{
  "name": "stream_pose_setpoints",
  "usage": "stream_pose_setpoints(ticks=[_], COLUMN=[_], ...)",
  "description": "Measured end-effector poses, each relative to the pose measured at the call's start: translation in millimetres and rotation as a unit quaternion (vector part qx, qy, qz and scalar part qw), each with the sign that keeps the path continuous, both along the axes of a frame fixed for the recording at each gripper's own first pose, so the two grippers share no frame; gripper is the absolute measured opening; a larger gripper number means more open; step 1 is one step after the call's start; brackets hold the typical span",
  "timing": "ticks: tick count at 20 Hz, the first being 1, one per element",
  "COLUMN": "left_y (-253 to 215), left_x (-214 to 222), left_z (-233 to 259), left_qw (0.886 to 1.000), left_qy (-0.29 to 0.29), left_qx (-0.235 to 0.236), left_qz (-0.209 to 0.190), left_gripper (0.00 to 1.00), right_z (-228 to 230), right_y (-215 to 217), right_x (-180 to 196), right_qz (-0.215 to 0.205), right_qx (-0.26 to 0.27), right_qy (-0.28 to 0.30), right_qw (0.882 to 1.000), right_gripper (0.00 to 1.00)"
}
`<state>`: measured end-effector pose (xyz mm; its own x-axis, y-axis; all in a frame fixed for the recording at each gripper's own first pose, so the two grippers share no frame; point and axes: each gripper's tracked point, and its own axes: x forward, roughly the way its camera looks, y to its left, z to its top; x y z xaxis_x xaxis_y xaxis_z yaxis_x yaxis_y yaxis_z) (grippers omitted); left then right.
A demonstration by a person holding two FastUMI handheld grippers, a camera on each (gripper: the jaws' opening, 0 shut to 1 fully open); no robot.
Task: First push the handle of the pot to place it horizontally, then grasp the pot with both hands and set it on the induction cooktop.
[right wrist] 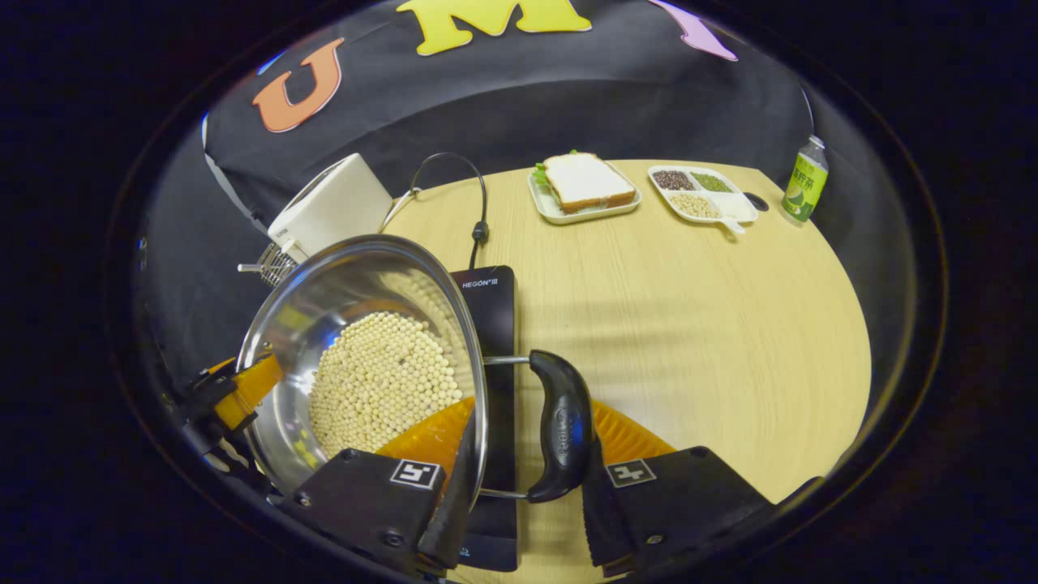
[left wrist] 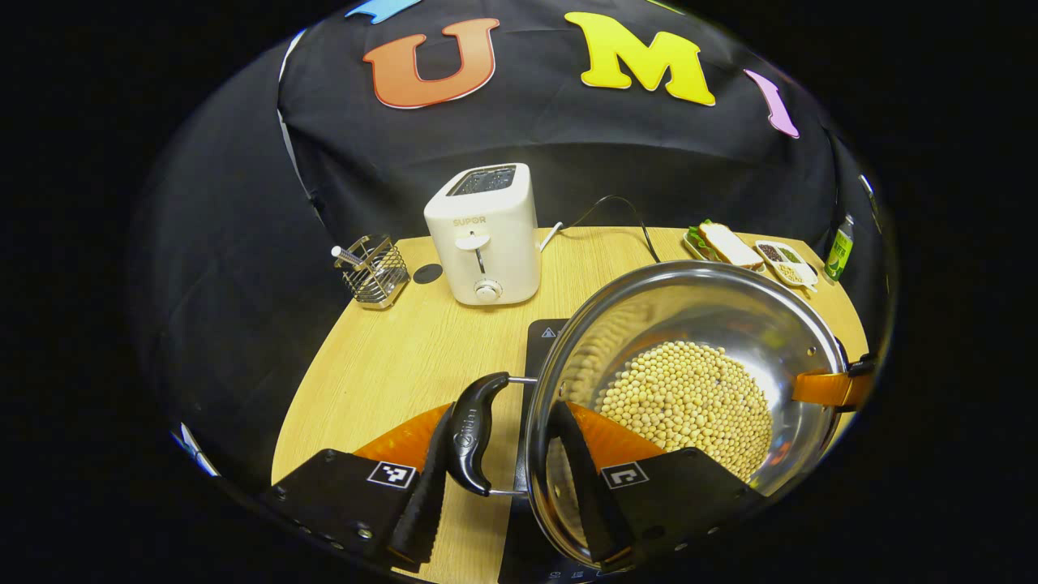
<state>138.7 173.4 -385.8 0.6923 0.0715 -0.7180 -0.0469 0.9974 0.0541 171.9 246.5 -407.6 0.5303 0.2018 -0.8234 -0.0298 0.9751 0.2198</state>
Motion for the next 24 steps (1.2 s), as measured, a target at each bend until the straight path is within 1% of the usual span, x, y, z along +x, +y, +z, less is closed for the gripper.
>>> stream_pose_setpoints(ticks=[4, 5, 6, 9, 10, 11, 12, 13, 14, 15, 16, 17, 19, 21, 24], left_y=[1, 1, 1, 2, 2, 4, 6, 9, 14, 18, 19, 21, 22, 18, 12], left_x=[0, 1, 1, 2, 2, 1, -1, -2, -2, -2, -3, -8, -15, -22, -32], left_z=[-5, -6, -6, -6, -7, -7, -4, -1, 5, 12, 16, 22, 31, 42, 69], left_qw=[1.0, 1.0, 1.0, 1.0, 1.0, 1.0, 1.0, 1.0, 0.999, 0.998, 0.998, 0.998, 0.997, 0.997, 0.994], left_qy=[0.0, -0.003, -0.005, -0.011, -0.012, -0.015, -0.021, -0.03, -0.044, -0.058, -0.062, -0.068, -0.072, -0.077, -0.103], left_qx=[-0.006, -0.008, -0.006, -0.01, -0.011, -0.008, -0.005, 0.0, 0.009, 0.013, 0.014, 0.018, 0.021, 0.02, 0.026], left_qz=[0.002, -0.001, -0.007, -0.016, -0.019, -0.018, -0.015, -0.01, -0.007, -0.003, -0.002, 0.002, 0.006, 0.005, 0.011], left_gripper=[0.68, 0.78, 0.68, 0.7, 0.71, 0.74, 0.78, 0.84, 0.95, 0.98, 0.97, 0.96, 0.97, 0.97, 0.97], right_z=[2, 1, 2, 0, 3, 3, 8, 14, 20, 24, 30, 36, 49, 64, 94], right_y=[0, 0, 1, 1, 1, -1, -8, -12, -13, -15, -20, -23, -25, -24, -39], right_x=[2, 2, 1, 0, 0, -1, 0, 1, 2, 3, 1, 1, -3, -10, -20], right_qz=[0.0, -0.004, -0.007, -0.002, -0.002, -0.002, -0.008, -0.014, -0.013, -0.005, 0.001, 0.003, 0.01, 0.03, 0.034], right_qx=[-0.01, -0.008, -0.005, -0.003, 0.001, -0.002, -0.008, -0.009, -0.005, -0.01, -0.017, -0.022, -0.024, -0.025, -0.053], right_qy=[-0.005, -0.005, -0.004, -0.004, -0.009, -0.014, -0.028, -0.042, -0.06, -0.068, -0.077, -0.085, -0.101, -0.116, -0.157], right_qw=[1.0, 1.0, 1.0, 1.0, 1.0, 1.0, 1.0, 0.999, 0.998, 0.998, 0.997, 0.996, 0.995, 0.993, 0.986], right_gripper=[0.58, 0.58, 0.58, 0.59, 0.61, 0.64, 0.71, 0.77, 0.84, 0.85, 0.86, 0.9, 0.91, 0.9, 0.92])
